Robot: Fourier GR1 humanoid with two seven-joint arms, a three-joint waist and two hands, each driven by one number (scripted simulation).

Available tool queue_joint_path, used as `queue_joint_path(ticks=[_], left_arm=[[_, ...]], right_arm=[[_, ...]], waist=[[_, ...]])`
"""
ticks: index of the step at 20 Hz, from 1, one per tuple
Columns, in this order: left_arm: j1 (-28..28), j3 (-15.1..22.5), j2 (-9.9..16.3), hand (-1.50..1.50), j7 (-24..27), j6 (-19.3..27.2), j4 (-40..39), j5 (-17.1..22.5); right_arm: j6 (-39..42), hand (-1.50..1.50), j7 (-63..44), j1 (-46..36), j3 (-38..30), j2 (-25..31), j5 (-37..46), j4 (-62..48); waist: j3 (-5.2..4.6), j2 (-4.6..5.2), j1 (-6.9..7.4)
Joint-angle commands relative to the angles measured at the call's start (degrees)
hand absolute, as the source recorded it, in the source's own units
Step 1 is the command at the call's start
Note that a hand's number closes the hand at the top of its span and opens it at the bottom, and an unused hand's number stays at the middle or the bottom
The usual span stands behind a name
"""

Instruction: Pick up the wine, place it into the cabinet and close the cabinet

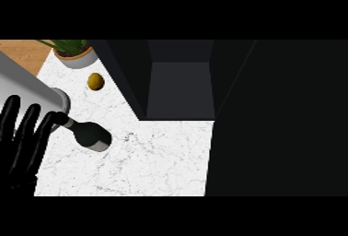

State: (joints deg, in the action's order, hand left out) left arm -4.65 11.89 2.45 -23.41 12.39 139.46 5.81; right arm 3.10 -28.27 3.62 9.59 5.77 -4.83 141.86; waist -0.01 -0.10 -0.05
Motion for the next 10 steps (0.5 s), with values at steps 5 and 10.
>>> queue_joint_path(ticks=[5,10], left_arm=[[-2.36,-11.07,1.99,-1.50,1.68,-3.76,-1.19,7.78],[-1.37,-16.00,3.05,-1.50,-1.20,-4.33,-0.62,9.53]], right_arm=[[-1.40,-1.50,-5.95,-3.55,-2.75,0.69,-1.22,6.40],[-2.60,-1.50,-7.61,-3.51,1.04,-0.97,2.31,6.01]], waist=[[-0.04,0.04,0.08],[-0.02,0.01,0.12]])
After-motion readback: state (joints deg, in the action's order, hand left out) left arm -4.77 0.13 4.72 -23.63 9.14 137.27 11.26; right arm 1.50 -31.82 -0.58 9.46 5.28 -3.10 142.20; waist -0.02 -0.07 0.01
